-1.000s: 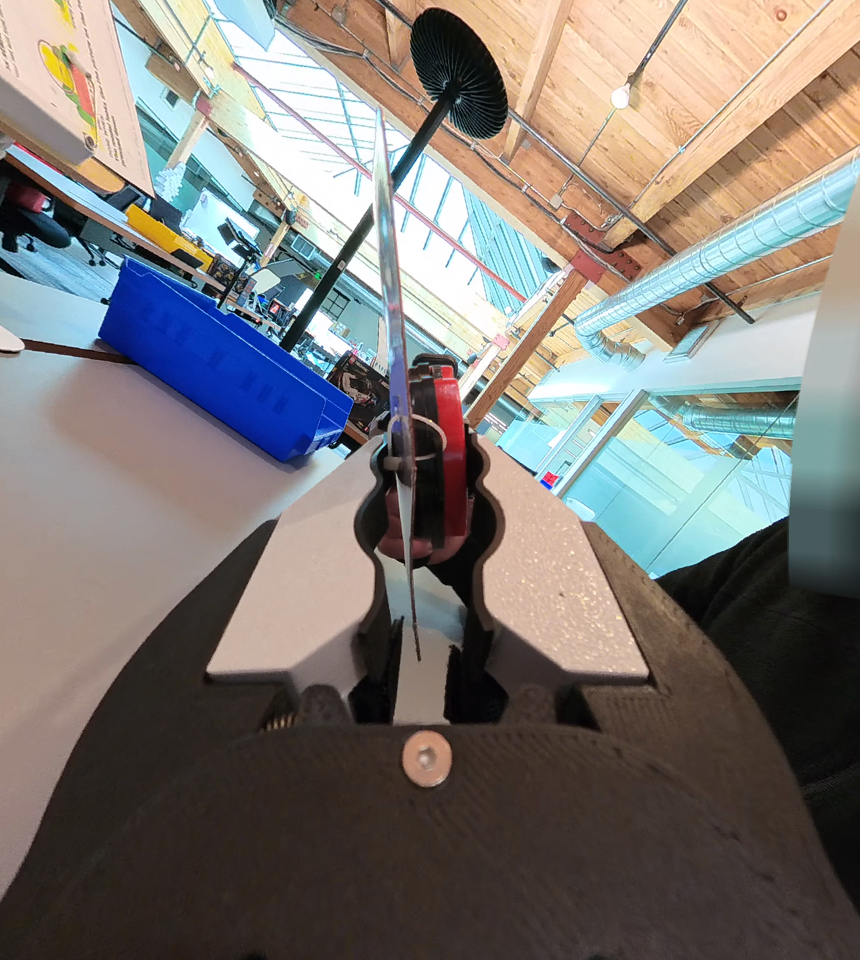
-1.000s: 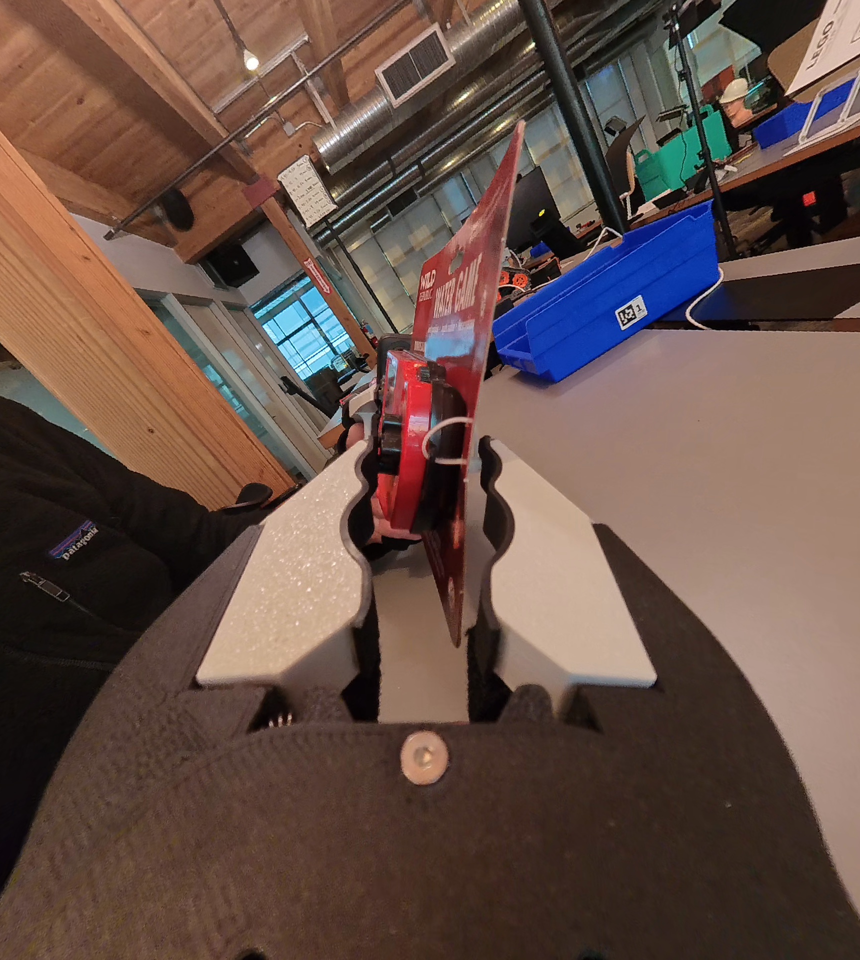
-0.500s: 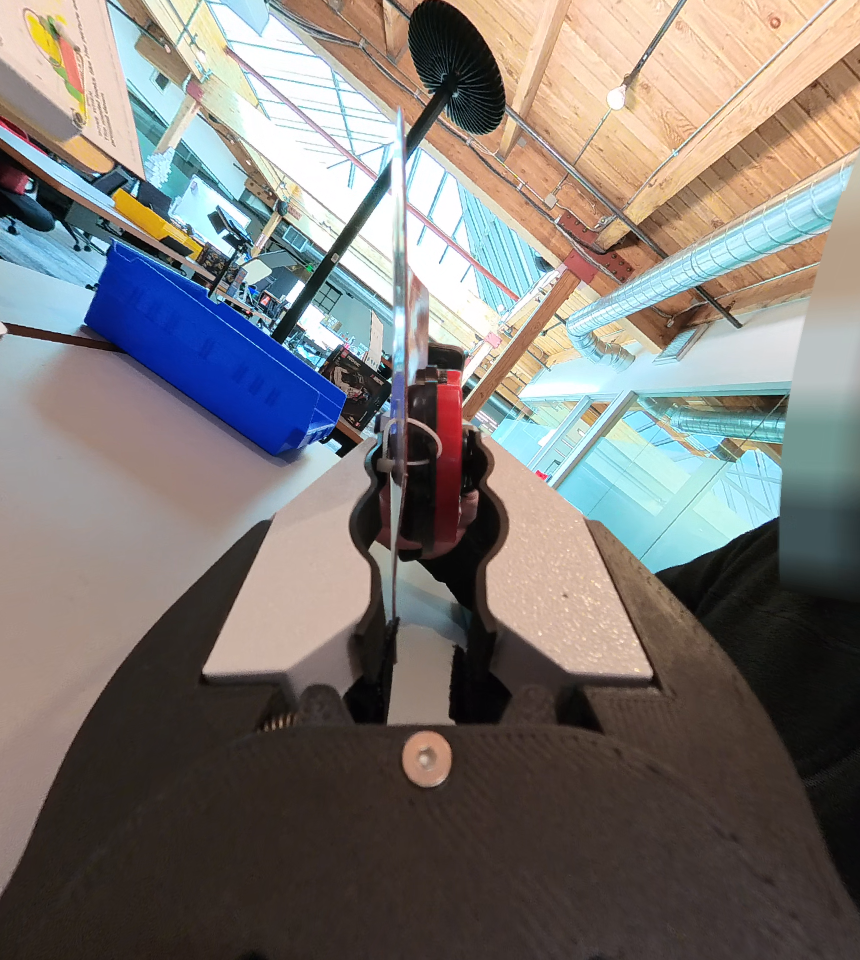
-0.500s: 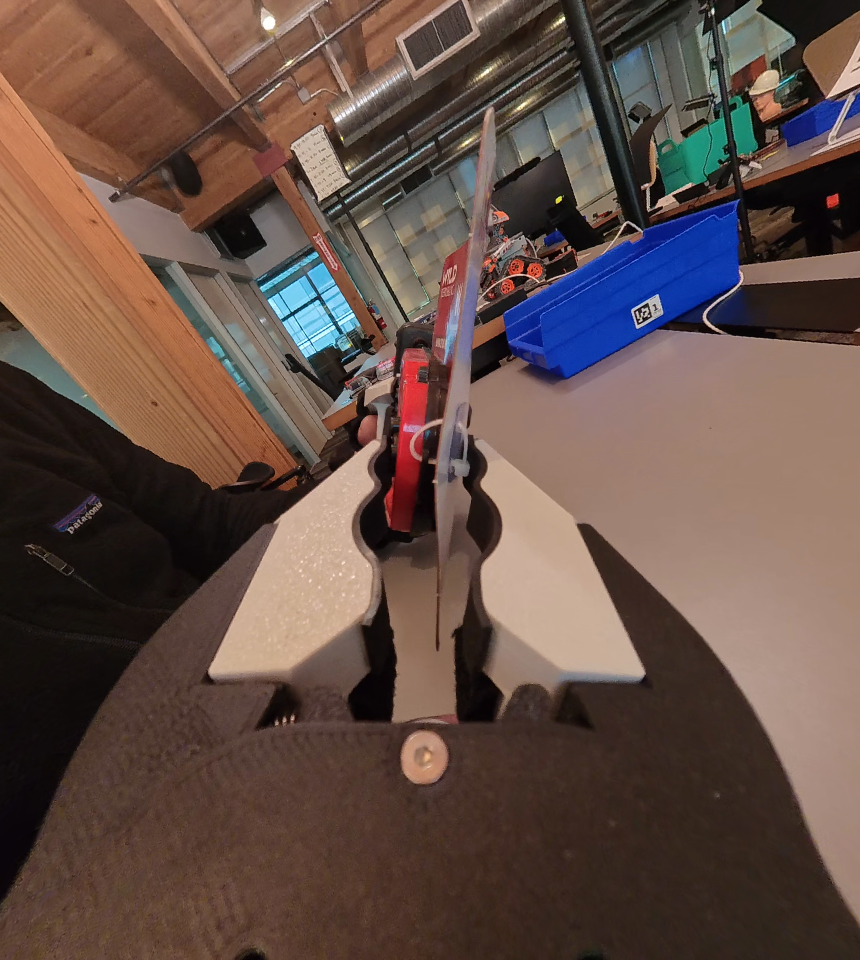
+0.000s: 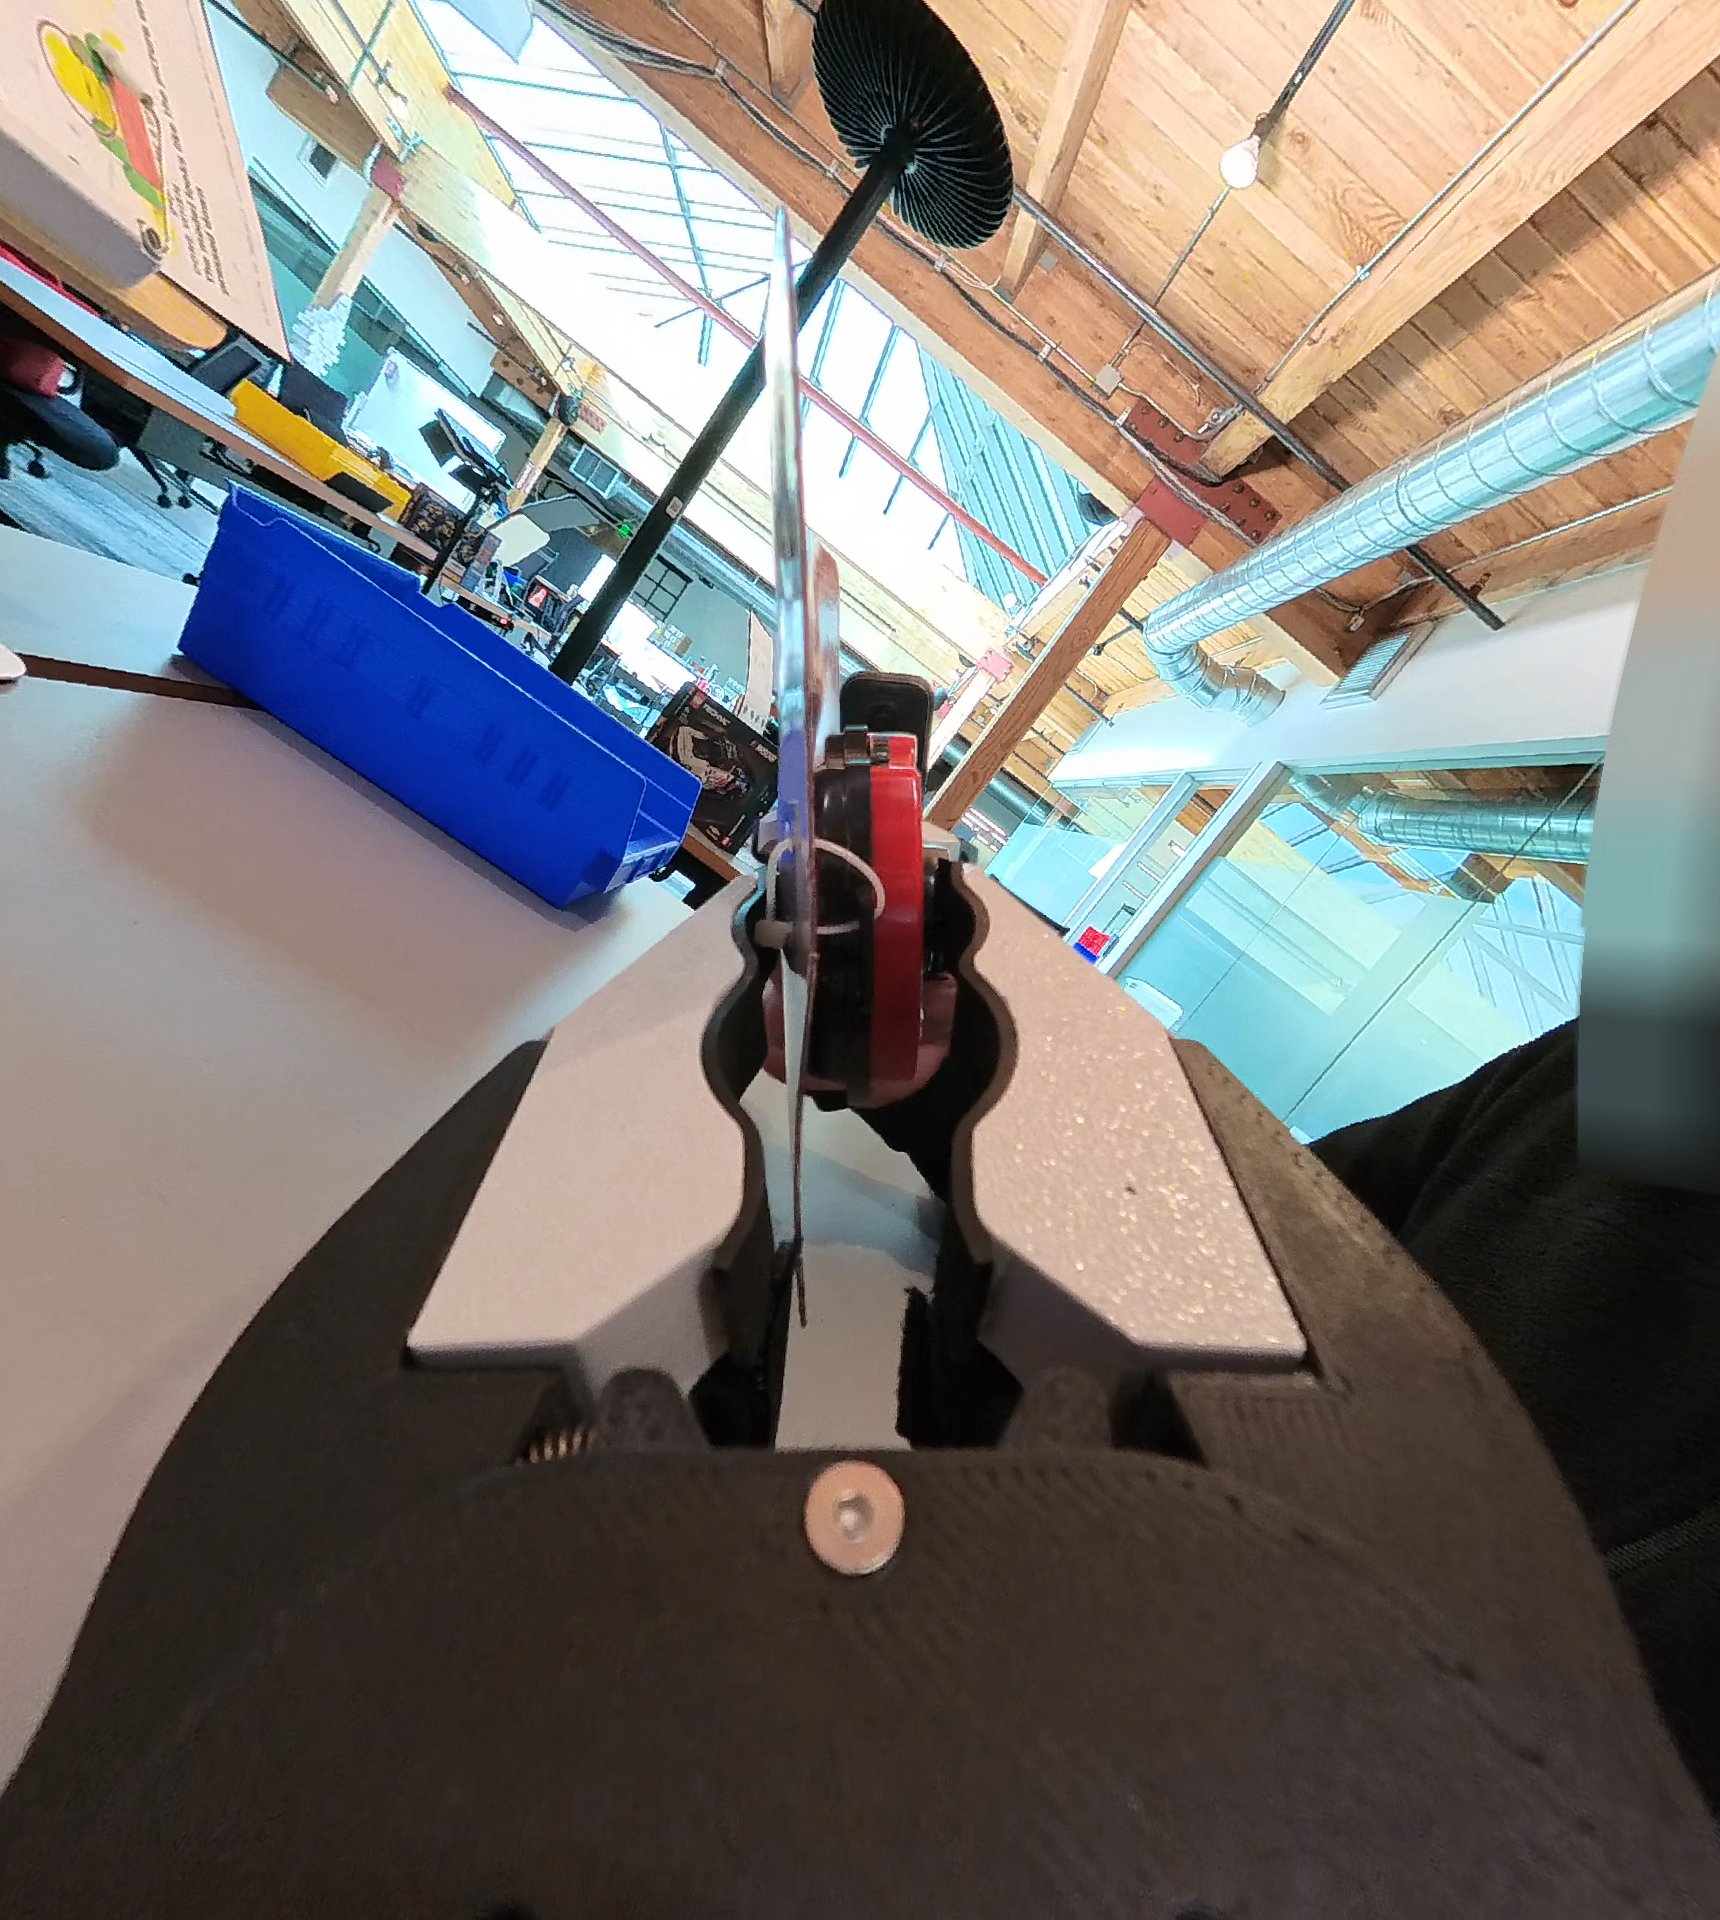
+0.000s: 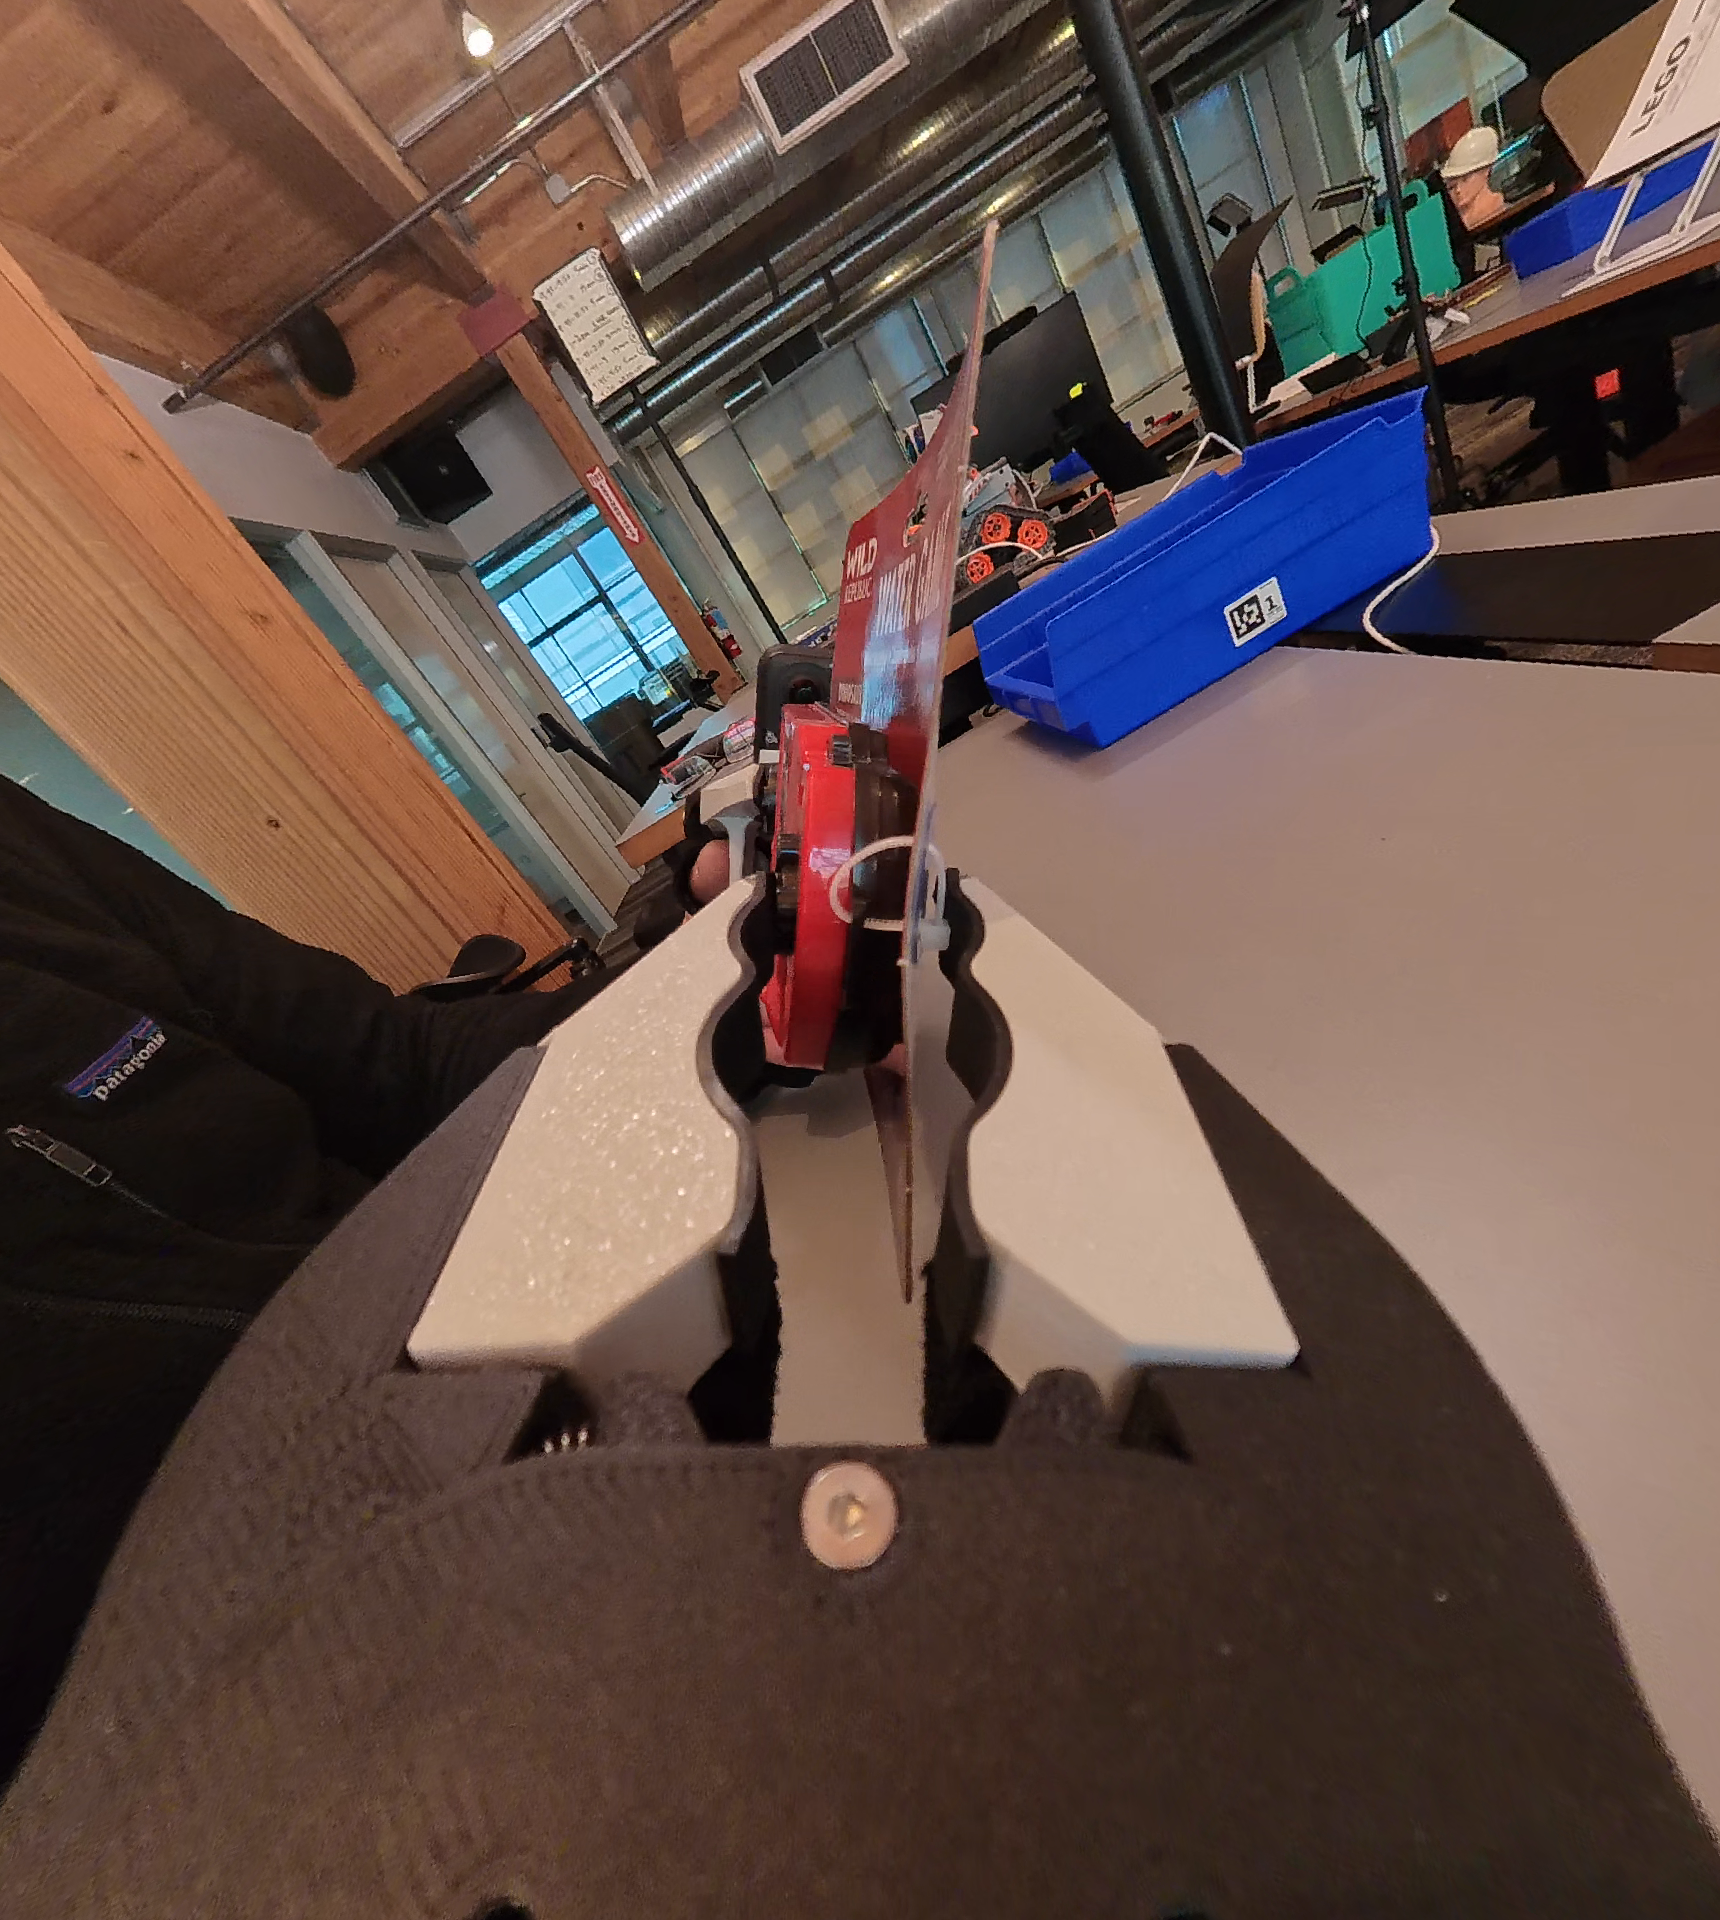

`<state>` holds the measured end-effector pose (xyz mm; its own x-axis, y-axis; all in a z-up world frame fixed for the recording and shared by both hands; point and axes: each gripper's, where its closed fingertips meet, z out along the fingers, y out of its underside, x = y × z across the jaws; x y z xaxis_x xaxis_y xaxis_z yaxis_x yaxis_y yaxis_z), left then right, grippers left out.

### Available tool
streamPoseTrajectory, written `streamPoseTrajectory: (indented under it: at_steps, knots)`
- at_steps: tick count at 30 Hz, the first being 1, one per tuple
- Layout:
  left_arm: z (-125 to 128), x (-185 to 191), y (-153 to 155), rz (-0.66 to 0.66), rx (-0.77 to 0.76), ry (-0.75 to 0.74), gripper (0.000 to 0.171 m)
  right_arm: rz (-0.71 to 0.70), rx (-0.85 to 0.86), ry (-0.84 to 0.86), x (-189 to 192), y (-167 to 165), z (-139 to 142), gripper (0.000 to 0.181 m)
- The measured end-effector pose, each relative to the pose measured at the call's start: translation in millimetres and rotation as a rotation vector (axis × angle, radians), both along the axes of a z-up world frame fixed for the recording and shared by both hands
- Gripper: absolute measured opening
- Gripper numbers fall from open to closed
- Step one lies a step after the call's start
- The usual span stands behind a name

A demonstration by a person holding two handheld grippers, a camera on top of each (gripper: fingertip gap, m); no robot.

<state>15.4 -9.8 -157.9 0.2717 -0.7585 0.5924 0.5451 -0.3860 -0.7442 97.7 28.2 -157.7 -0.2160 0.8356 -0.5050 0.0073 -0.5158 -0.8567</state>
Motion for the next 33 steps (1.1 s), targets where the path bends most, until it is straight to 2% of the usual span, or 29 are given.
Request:
streamPoseTrajectory:
  at_steps: [16,33]
  knots:
    - [-2.6,6.2,-1.4,-0.017,0.001,0.025,0.028,-0.028,-0.014,0.025,2.0,5.3,1.3,0.035]
    - [-8.6,10.3,0.4,-0.002,-0.011,0.070,0.029,-0.053,0.002,-0.051,3.6,10.3,-6.0,0.027]
